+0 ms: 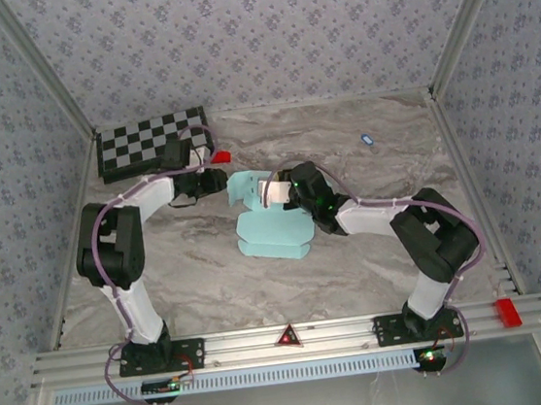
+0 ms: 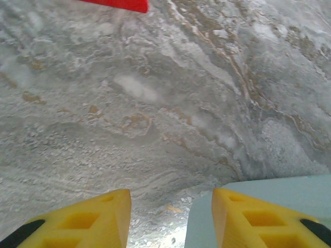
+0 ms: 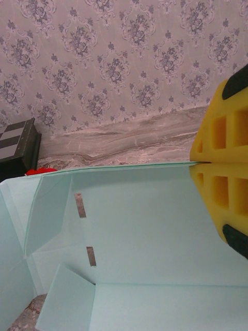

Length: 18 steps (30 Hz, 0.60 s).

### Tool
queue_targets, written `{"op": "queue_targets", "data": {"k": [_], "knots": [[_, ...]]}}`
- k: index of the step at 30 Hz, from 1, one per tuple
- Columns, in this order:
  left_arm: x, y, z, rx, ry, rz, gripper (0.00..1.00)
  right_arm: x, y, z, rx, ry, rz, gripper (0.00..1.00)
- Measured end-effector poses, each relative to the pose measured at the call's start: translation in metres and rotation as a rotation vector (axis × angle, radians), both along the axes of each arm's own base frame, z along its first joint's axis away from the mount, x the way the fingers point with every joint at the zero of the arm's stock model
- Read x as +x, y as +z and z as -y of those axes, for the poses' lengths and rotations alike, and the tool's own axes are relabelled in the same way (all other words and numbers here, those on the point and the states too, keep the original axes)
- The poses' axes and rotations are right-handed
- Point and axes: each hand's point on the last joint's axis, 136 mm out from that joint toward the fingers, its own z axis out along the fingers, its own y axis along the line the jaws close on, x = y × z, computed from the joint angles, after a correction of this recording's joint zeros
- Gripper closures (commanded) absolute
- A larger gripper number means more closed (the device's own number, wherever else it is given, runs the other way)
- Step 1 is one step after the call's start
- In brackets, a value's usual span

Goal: Fold the paper box

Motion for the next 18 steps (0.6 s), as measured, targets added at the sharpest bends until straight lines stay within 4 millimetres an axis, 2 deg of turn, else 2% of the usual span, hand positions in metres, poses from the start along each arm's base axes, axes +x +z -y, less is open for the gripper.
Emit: {"op": "queue_targets", "data": {"k": [5,8,13,18], "knots": [[-0.018,0.000,0.013,-0.013,-0.112,0.056,0.56,0.000,0.000,-0.001,-0.001,-0.004,0.004,1.00],[-0.026,0.008,0.024,-0.019,-0.178,0.098,0.56,0.000,-0.001,-0.001,-0.003,-0.006,0.004,1.00],[-0.030,0.015,0.034,-0.033,-0.241,0.139,0.56,0.000,-0.001,-0.001,-0.005,-0.013,0.009,1.00],[-0.034,0.014,0.037,-0.037,-0.280,0.151,0.56,-0.001,-0.001,-0.004,-0.015,-0.013,0.023,1.00]]}}
